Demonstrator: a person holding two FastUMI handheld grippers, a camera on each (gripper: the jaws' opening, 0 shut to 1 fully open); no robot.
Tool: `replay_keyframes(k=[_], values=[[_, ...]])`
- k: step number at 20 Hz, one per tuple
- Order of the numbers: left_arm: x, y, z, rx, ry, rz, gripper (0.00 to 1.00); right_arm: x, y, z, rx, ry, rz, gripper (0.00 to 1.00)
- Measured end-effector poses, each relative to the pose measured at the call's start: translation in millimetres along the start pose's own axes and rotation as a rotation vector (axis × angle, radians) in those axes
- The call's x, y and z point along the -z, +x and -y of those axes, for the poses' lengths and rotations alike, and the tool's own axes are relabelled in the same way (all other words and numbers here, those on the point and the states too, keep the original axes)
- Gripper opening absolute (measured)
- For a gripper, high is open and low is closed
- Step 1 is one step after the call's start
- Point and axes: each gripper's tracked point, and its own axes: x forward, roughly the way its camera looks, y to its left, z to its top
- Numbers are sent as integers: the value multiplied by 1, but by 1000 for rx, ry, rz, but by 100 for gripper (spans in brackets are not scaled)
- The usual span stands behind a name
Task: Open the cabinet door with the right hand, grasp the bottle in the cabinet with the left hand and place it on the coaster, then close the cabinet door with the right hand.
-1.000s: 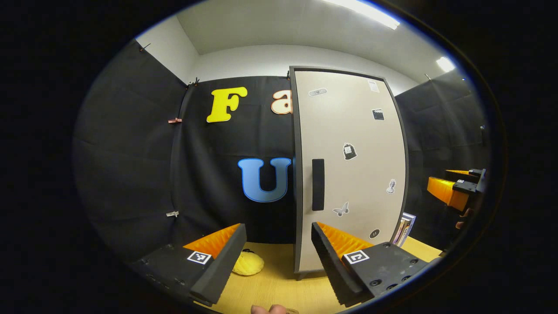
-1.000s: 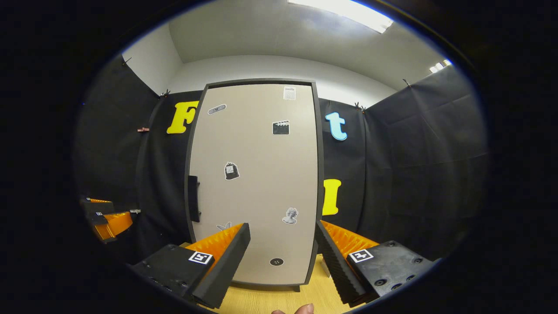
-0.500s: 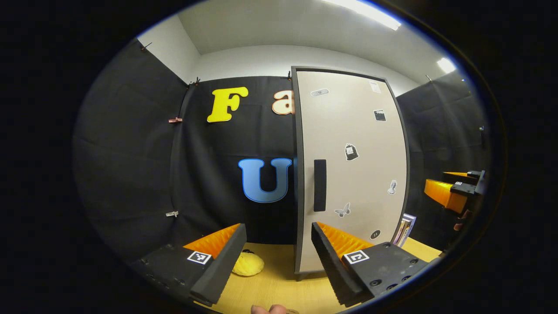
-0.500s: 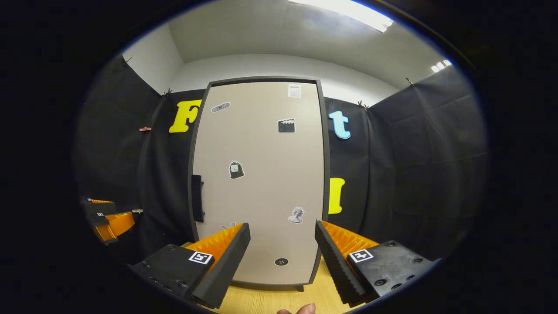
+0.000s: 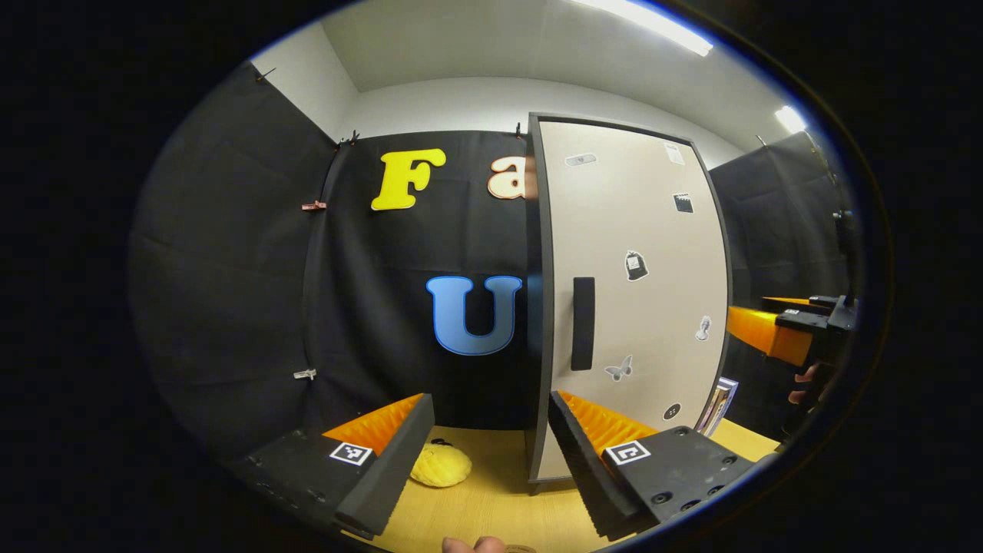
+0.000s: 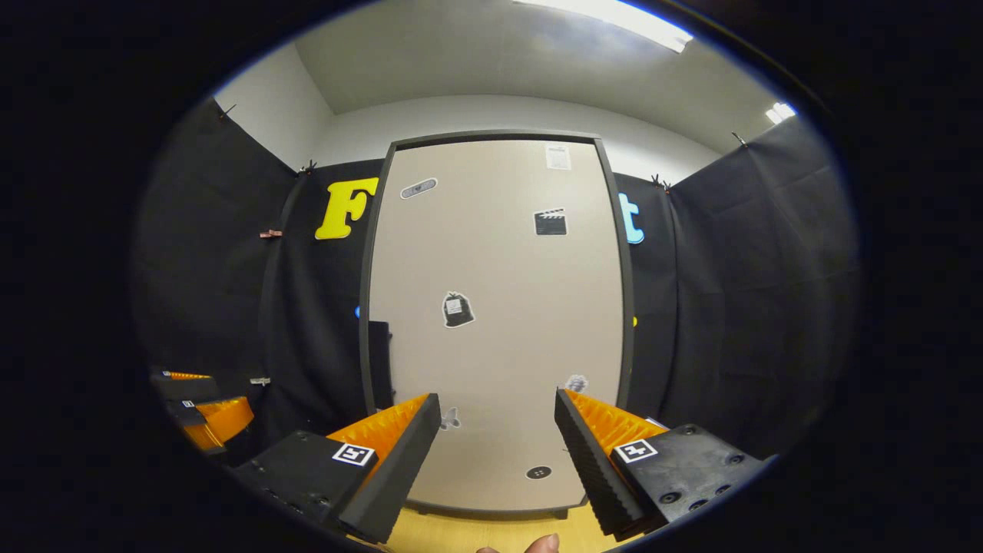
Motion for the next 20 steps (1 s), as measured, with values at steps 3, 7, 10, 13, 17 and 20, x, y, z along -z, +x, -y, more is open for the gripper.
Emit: replay_keyframes(k=[3,7,10,13,17,20], values=[[3,3,-12,-6,0,-3,94,8,23,-33,-43,6,-26,97],[8,8,-27,-22,14,-9,95,18,59,-80,-101,21,-47,97],[14,13,-34,-32,10,-20,95,34,89,-111,-114,23,-72,97],[17,14,-43,-45,19,-27,95,45,118,-129,-111,-1,-76,97],[24,10,-49,-50,12,-36,95,53,146,-136,-81,-27,-70,97],[27,10,-54,-58,8,-41,95,55,158,-138,-55,-16,-59,96]])
